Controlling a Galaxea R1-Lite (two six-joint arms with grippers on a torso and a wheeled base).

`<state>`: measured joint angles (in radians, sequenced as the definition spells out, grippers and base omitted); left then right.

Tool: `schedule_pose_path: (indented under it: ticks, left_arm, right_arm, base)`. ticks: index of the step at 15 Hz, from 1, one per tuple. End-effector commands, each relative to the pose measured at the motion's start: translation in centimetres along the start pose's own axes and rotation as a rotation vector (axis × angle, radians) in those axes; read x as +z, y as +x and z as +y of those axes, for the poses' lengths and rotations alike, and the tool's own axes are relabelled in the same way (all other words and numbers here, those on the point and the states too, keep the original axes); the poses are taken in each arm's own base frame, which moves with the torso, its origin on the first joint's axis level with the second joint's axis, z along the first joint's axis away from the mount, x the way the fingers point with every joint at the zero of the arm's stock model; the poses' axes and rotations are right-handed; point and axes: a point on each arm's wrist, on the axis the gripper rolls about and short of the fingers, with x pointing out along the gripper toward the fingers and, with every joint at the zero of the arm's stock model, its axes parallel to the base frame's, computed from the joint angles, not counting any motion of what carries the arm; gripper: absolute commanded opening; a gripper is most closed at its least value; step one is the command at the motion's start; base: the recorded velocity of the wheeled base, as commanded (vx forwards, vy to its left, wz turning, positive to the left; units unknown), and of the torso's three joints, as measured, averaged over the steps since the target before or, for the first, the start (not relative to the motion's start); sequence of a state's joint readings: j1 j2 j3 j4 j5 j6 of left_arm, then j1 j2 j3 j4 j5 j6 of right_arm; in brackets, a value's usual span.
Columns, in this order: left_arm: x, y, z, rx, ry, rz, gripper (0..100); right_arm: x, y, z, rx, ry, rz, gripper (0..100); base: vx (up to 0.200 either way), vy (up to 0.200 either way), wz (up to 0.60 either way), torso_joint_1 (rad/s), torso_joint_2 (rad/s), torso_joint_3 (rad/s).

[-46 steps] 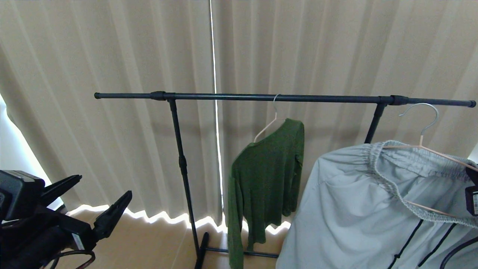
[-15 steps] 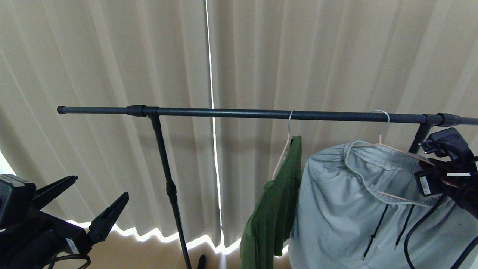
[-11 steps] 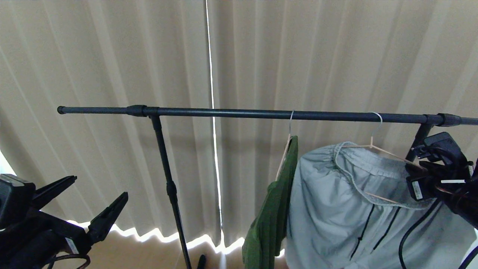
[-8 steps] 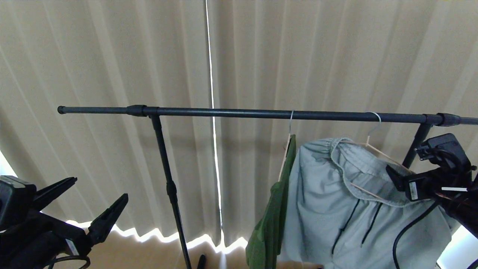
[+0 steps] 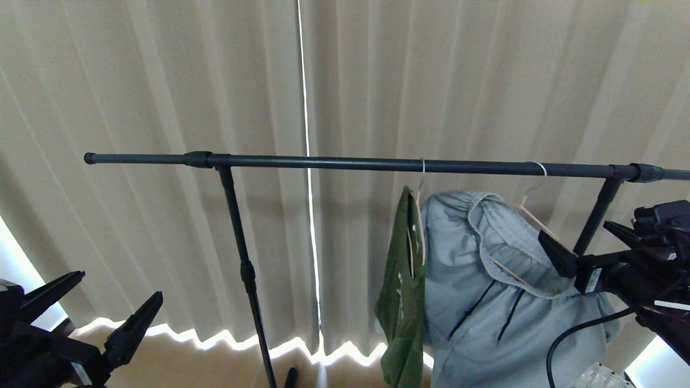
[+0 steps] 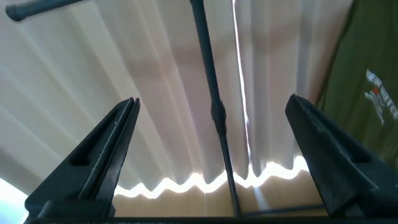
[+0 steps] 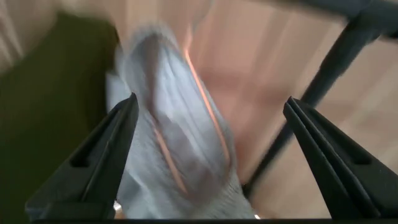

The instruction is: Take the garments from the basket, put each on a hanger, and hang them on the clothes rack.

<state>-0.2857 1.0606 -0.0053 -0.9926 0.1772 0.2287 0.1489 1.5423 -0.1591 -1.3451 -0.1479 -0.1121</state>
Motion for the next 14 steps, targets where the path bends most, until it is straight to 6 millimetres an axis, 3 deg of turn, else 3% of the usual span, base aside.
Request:
schedule_pose_path:
  ticks: [1,5,10,12,14]
  left_arm:
    - [0.1,-1.9,0.9,0.063,0.004,-0.039,100]
    - [-0.3,-4.5,1.1,0.077,-0.045,-0.076,100]
    - [-3.7,-9.2,1.0,0.098,-0.115,-0.019,100]
    - [-5.2,-10.3,0.7,0.204,-0.117,0.051,100]
    - [-5.4,-10.7,0.6,0.228,-0.121,0.035,100]
  right_arm:
    - [1.5,-1.8,0.5,0.035,0.06,-0.157,100]
    - [3.5,-5.0,0.2,0.061,0.085,-0.295,100]
    - [4.6,-9.5,-1.0,0.039,0.02,-0.366,100]
    - [4.4,-12.2,-1.5,0.052,-0.074,-0.322,100]
    - [4.3,-14.4,-1.9,0.125,-0.094,-0.281,100]
  base:
    - [0.0,0.0,0.0,0.0,0.0,0.0]
    - [0.0,0.0,0.0,0.0,0.0,0.0]
    - [0.0,0.0,0.0,0.0,0.0,0.0]
    - [0.0,0.0,0.0,0.0,0.0,0.0]
    - [0.0,0.0,0.0,0.0,0.0,0.0]
